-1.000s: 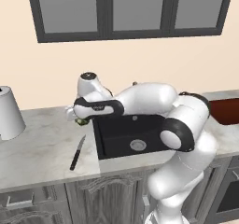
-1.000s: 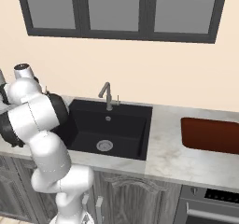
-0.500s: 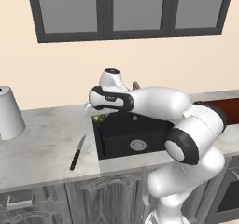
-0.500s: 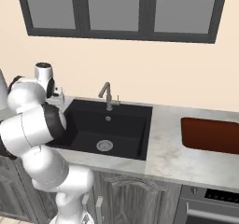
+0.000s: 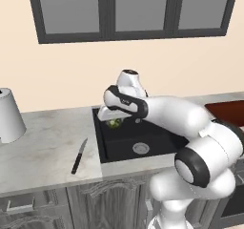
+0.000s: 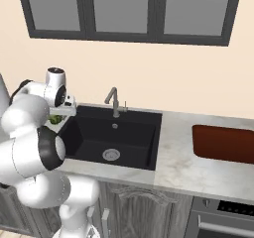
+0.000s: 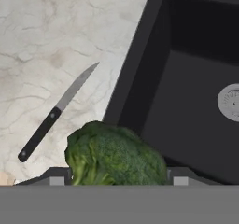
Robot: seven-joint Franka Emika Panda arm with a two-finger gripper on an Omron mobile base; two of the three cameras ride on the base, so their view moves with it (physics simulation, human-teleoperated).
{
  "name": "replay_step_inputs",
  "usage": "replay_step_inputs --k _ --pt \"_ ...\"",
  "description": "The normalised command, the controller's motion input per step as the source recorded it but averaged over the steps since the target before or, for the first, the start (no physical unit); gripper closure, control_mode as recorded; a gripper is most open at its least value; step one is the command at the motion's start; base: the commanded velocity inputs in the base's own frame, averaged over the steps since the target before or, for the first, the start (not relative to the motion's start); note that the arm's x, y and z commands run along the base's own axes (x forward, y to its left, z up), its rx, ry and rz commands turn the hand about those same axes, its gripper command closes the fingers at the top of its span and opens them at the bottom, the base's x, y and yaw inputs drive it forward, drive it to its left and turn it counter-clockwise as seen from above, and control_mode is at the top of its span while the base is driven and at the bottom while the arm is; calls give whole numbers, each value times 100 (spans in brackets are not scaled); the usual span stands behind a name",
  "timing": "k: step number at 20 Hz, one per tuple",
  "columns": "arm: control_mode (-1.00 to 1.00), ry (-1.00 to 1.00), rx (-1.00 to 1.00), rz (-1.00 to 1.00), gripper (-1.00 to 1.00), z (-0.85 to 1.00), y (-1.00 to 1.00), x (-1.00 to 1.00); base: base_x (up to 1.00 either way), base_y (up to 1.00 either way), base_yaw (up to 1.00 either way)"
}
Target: Pick up all produce items and place them in the sink. Turn on the sink faucet to wash them. Then turn the sink off and put them in the tray.
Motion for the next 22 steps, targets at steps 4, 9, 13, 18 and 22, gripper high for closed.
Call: replay_step_inputs --k 4,9,13,18,22 --pt "-100 0 0 0 100 0 -46 -40 0 0 0" --pt "-100 0 2 0 100 0 -53 -46 0 0 0" --pt "-100 0 4 0 100 0 -64 -46 0 0 0" --pt "-100 -4 8 0 100 -2 -64 -32 0 0 0" --pt "-100 0 5 1 100 -15 -54 0 0 0 0"
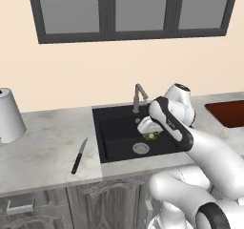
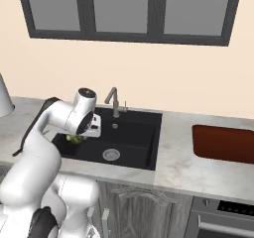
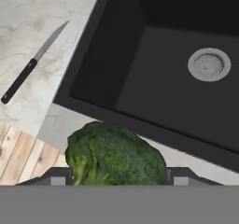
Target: Pick up all produce items and place them in the sink. Turn on the sink faucet to wash them. Then turn the sink off and put them in the tray.
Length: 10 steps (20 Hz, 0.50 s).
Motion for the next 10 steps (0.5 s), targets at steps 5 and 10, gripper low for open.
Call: replay_step_inputs --k 5,10 --pt "-100 0 6 6 100 -16 -65 0 0 0 0" --pt "-100 0 6 2 100 -23 -64 1 0 0 0"
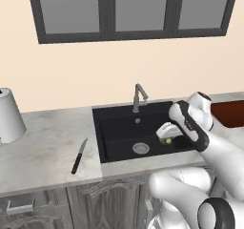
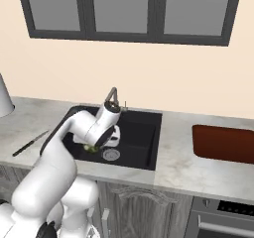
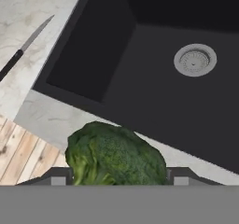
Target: Pick up all produce items and place them in the sink. Turn on the sink faucet to wash them. Then turn the sink off and put them in the tray.
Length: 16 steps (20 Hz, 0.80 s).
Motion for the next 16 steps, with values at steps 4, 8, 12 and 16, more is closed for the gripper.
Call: replay_step_inputs --k 4,8,12,16 --pt "-100 2 5 0 100 -25 -55 6 0 0 0" --pt "-100 1 5 3 100 -15 -45 22 0 0 0" --pt "-100 3 4 2 100 -5 -34 30 0 0 0" --pt "-100 7 4 1 100 -12 -31 24 0 0 0"
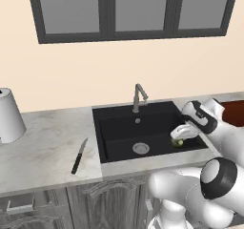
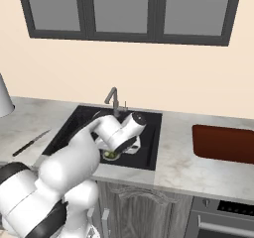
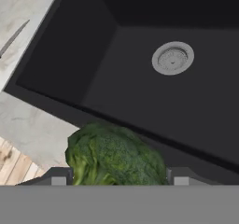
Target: Pick up all produce items and place them in the sink. Turn on the sink faucet to wash them. Then turn the sink off and put them in the tray.
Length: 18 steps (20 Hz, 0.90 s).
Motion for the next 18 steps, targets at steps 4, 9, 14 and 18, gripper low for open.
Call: replay_step_inputs --k 4,9,14,18 --pt "-100 10 0 0 100 -12 -1 37 0 0 0" --pt "-100 7 0 0 100 -12 15 45 0 0 0" --pt "-100 4 0 0 100 -20 10 41 0 0 0" --pt "-100 1 0 0 100 -13 1 21 0 0 0"
